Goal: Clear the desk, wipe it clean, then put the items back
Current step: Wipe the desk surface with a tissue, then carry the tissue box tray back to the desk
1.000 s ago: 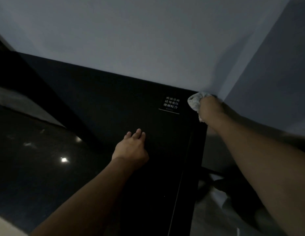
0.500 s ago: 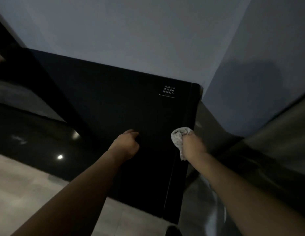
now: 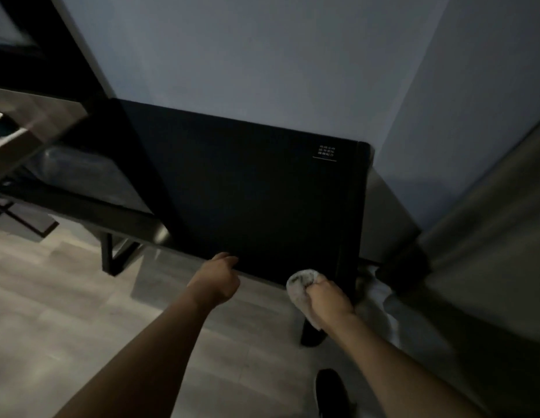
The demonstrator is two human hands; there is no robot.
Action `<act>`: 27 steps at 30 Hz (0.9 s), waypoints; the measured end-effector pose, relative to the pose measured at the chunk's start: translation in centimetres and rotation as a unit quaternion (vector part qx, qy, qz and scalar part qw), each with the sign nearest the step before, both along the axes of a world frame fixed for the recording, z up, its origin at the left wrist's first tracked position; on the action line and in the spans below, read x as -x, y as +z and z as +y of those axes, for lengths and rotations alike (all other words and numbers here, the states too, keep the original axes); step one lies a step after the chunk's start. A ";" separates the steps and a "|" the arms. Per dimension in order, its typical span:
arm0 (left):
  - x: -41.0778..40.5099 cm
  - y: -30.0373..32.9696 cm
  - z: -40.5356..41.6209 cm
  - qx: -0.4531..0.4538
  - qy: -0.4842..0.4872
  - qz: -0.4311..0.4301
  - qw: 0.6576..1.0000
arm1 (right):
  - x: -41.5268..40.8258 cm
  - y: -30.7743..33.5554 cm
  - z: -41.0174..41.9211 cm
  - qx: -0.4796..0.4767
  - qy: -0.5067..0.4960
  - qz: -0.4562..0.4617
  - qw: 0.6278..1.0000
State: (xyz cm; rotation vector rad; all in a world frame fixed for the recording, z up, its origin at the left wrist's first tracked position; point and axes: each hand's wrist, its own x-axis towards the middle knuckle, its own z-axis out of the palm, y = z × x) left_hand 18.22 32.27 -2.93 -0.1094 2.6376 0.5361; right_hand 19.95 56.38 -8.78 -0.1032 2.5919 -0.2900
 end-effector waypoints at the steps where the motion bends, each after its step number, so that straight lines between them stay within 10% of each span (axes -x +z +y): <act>1: -1.1 0.4 -0.1 -0.004 0.002 -0.006 1.000 | -1.3 0.7 -0.8 -0.013 0.019 -0.057 0.998; 4: -4.3 2.6 -0.1 -0.010 0.004 0.012 1.000 | -4.1 4.2 -3.0 -0.004 0.039 -0.102 0.994; 13: -12.1 10.8 -5.1 0.000 0.121 0.109 0.987 | -4.1 17.9 -9.8 0.086 0.082 0.147 0.982; 27: -25.5 13.5 -25.3 0.100 0.412 0.214 0.880 | -6.4 21.6 -36.4 0.189 0.398 0.081 0.894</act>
